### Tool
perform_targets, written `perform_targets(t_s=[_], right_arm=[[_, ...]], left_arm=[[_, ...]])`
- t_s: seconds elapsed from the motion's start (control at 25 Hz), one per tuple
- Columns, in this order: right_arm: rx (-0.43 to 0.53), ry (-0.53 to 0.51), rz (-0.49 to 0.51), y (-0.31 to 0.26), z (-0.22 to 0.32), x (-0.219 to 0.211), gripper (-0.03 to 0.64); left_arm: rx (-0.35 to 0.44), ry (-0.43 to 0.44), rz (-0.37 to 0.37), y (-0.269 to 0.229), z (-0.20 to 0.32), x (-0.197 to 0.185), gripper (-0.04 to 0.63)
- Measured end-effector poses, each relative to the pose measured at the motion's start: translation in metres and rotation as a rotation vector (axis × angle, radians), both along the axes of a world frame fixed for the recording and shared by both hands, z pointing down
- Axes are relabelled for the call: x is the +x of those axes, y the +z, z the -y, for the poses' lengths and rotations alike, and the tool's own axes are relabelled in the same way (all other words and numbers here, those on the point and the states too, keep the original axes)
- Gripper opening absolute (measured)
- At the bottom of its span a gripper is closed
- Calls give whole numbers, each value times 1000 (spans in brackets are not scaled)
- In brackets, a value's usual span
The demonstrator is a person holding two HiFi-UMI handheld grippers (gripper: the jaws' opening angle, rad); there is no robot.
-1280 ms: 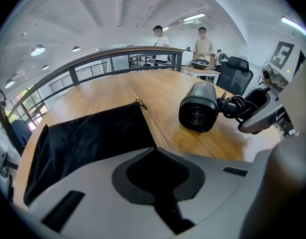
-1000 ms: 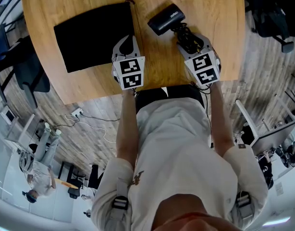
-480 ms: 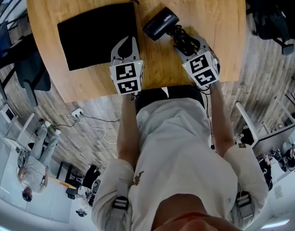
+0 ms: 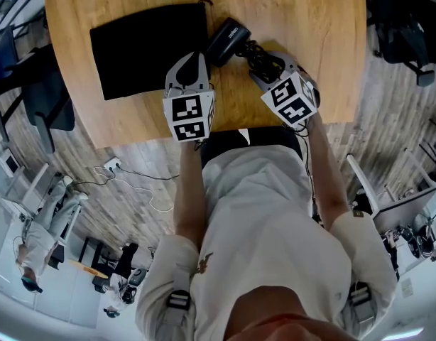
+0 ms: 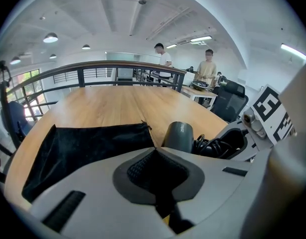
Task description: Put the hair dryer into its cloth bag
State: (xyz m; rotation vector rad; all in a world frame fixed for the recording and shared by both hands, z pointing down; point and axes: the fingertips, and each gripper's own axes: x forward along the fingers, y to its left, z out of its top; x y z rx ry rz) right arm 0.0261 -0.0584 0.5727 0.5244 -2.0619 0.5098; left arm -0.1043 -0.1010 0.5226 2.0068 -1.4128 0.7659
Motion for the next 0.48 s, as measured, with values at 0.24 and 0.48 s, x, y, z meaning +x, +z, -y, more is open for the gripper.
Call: perform_targets(t_s=[0.24, 0.48], right_arm=[[-4, -69, -4, 3, 1, -12, 239], [13, -139, -2, -1, 4, -17, 239]], left_arm=[[8, 5, -10, -5, 0, 1, 20], [21, 6, -19, -10, -1, 1, 20]])
